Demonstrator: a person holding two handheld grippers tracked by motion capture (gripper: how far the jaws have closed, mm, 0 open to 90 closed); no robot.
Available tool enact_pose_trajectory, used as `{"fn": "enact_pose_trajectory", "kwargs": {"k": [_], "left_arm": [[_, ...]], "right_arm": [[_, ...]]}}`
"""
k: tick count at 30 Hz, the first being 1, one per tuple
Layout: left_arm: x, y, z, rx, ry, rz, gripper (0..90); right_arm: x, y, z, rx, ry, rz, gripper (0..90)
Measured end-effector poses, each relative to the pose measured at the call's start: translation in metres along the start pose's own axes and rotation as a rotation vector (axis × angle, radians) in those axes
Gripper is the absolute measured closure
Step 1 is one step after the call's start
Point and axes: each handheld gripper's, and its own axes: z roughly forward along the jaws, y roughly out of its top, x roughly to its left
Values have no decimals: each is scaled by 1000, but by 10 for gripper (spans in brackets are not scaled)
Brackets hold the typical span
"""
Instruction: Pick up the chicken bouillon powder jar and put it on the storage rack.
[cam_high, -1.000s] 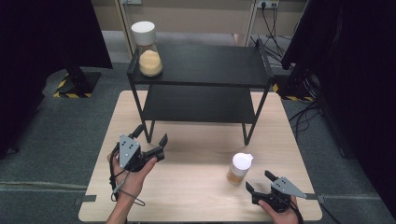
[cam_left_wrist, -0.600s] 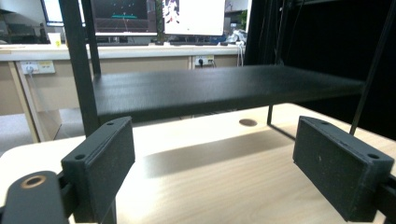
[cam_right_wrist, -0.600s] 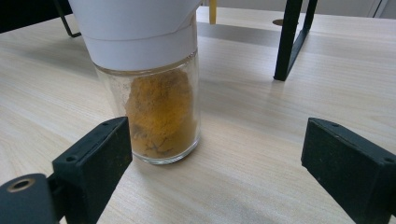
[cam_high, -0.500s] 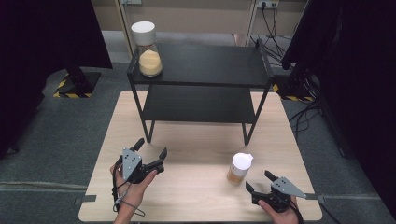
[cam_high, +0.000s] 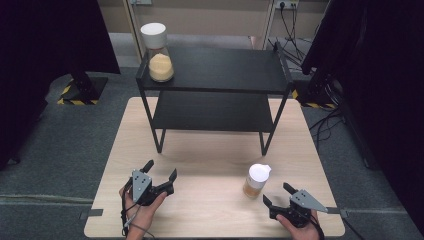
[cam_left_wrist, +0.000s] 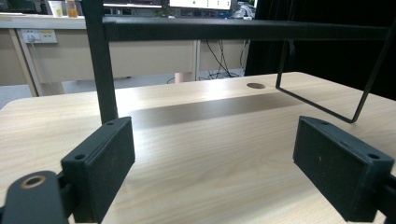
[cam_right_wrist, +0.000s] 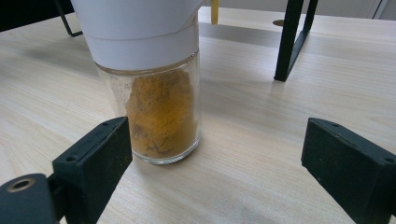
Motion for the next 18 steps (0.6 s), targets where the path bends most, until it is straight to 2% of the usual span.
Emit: {"fn": "enact_pose_trajectory", "kwargs": {"k": [7, 11, 16, 18], "left_arm": [[0, -12, -1, 20, 9, -1, 123], [0, -21, 0, 12, 2, -6, 123], [0, -25, 3, 36, -4, -3, 120], [0, -26, 3, 31, -4, -5, 117]], "right_arm": [[0, 0, 0, -1, 3, 0, 90], [0, 0, 0, -1, 2, -5, 89], [-1, -1, 0, -3, 5, 0, 89], [-1, -1, 0, -4, 7, 2, 89]]}}
